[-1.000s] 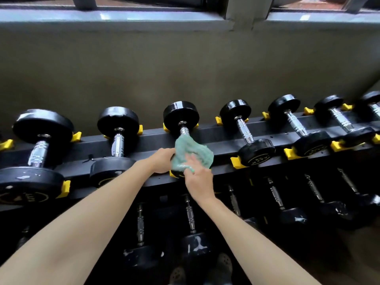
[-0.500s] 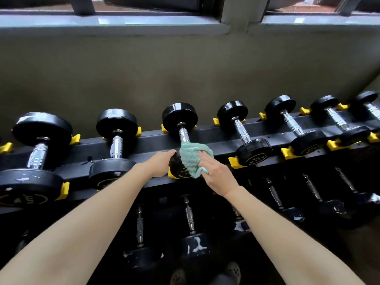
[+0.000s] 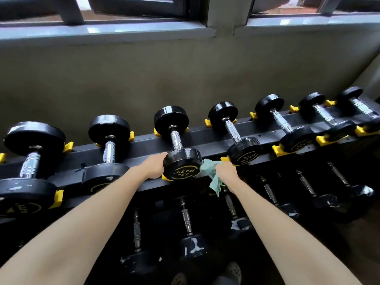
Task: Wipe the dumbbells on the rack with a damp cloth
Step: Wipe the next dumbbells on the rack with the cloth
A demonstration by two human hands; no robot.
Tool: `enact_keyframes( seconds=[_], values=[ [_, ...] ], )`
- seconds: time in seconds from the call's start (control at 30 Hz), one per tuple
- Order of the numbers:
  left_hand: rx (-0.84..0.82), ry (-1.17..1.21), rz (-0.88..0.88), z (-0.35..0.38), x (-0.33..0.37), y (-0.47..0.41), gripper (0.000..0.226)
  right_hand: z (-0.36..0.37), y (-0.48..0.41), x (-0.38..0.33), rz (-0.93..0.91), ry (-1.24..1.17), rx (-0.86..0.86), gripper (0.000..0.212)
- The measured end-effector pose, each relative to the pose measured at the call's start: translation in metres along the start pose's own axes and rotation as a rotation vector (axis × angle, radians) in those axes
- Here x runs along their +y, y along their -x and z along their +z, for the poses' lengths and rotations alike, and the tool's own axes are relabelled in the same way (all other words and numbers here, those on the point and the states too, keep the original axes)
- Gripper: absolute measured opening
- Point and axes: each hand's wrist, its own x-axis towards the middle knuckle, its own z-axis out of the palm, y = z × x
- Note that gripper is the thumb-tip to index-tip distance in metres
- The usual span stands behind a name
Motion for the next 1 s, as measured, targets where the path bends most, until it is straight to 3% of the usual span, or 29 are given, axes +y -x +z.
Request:
enact_keyframes(
  seconds=[0.07,0.17,0.23,0.33,0.4,0.47,0.53,0.63,0.73,0.9,1.0],
  values=[
    [0.010,0.040,-0.028,-0.001,0.002,-0.002,0.044,-0.015,0.002,-0.005,0.104,-0.412,-0.038,0.028],
    [0.080,0.211,-0.075,-0.006,0.010,-0.004,0.048,-0.039,0.014,-0.016,0.125,-0.712,-0.164,0.023],
    [0.148,0.584,-0.106,-0.011,0.020,-0.005,0.057,-0.049,0.023,-0.025,0.073,-0.835,-0.268,0.024],
    [0.031,1.337,-0.079,-0.023,0.042,0.001,0.048,-0.055,0.032,-0.035,-0.002,-0.946,-0.420,0.031],
    [-0.126,1.295,-0.074,-0.033,0.054,0.009,0.033,-0.058,0.037,-0.044,-0.030,-0.993,-0.484,0.034],
    [-0.271,1.247,-0.011,-0.040,0.057,0.014,0.042,-0.061,0.041,-0.050,-0.040,-1.026,-0.514,0.035],
    [-0.344,1.242,0.077,-0.046,0.059,0.018,0.036,-0.064,0.037,-0.052,-0.043,-1.062,-0.520,0.035],
    [-0.213,1.210,0.148,-0.051,0.054,0.006,0.020,-0.067,0.026,-0.054,-0.059,-1.042,-0.503,0.033],
    [-0.053,1.192,0.081,-0.061,0.046,-0.009,0.038,-0.067,0.014,-0.059,-0.123,-0.937,-0.533,0.026],
    [0.093,1.043,0.134,-0.082,0.045,-0.023,0.021,-0.056,-0.018,-0.090,-0.280,-0.365,-0.528,0.027],
    [0.142,1.010,0.133,-0.098,0.034,-0.037,0.021,-0.051,-0.044,-0.112,-0.334,-0.221,-0.442,0.026]
  ],
)
